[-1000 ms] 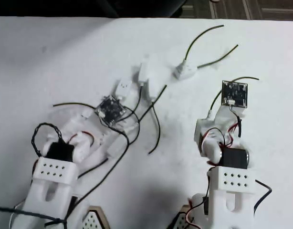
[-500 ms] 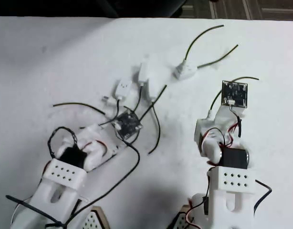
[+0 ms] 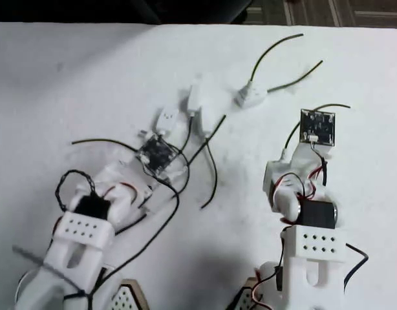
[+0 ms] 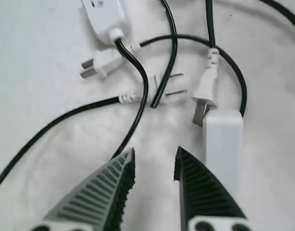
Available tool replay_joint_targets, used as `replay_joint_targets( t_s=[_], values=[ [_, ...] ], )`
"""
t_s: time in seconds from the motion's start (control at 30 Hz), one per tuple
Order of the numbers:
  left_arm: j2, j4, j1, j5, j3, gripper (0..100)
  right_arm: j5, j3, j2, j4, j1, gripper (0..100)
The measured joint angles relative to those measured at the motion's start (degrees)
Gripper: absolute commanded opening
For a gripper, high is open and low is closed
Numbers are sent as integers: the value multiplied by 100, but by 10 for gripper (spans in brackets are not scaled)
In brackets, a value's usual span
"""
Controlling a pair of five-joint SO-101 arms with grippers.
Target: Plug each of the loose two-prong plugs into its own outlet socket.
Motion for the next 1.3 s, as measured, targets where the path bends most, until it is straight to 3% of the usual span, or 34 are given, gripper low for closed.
replay_joint_targets(
  t_s=[0.27, 0.7, 0.87, 1.07, 1.3],
  values=[
    [1512, 114, 167, 0, -624, 146, 0, 0, 0, 0, 9, 17],
    [422, 1424, 1451, 141, -633, 151, 0, 0, 0, 0, -9, 17],
    [88, 1662, 1266, 158, -651, 248, 0, 0, 0, 0, -9, 17],
    [79, 2233, 1134, -475, -1099, 255, 0, 0, 0, 0, -9, 17],
    [589, 2277, 1108, -941, -1319, 252, 0, 0, 0, 0, -9, 17]
  ],
)
